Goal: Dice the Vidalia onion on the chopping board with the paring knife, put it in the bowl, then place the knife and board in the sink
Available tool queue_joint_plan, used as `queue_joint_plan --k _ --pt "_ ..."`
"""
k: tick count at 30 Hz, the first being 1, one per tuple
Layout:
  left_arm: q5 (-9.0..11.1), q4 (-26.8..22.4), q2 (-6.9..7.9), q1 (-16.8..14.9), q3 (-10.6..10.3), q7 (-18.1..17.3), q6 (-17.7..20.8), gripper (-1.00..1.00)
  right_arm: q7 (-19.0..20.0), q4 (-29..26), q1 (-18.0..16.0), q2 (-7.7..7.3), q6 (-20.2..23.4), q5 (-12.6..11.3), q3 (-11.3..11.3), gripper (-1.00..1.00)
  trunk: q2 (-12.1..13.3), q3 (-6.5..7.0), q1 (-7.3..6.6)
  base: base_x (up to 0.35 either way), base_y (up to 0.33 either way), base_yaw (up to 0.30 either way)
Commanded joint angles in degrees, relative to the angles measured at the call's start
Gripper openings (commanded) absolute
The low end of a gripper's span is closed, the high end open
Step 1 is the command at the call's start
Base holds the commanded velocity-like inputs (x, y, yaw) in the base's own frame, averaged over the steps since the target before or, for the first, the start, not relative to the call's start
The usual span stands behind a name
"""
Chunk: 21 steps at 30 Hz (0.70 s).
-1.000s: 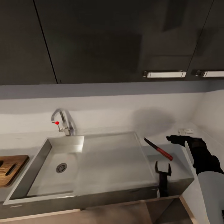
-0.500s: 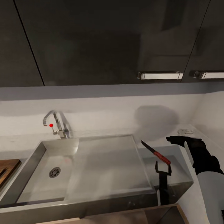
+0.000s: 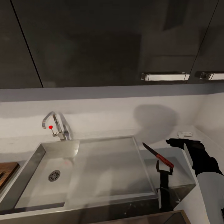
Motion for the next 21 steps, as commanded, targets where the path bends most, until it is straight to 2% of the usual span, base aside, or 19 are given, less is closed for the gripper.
queue_joint_plan --k 1,21 --pt "0.58 0.08 -0.01 -0.08 -0.47 -0.05 0.11 1.00 0.47 -0.04 -0.05 0.02 0.22 0.60 -0.12 1.00 -0.12 -0.12 0.03 0.007 0.004 0.000" --pt "0.58 0.12 -0.14 -0.08 -0.50 -0.05 0.11 1.00 0.45 0.01 -0.06 0.30 0.28 0.51 0.02 1.00 -0.12 -0.12 0.03 0.001 0.000 0.000"
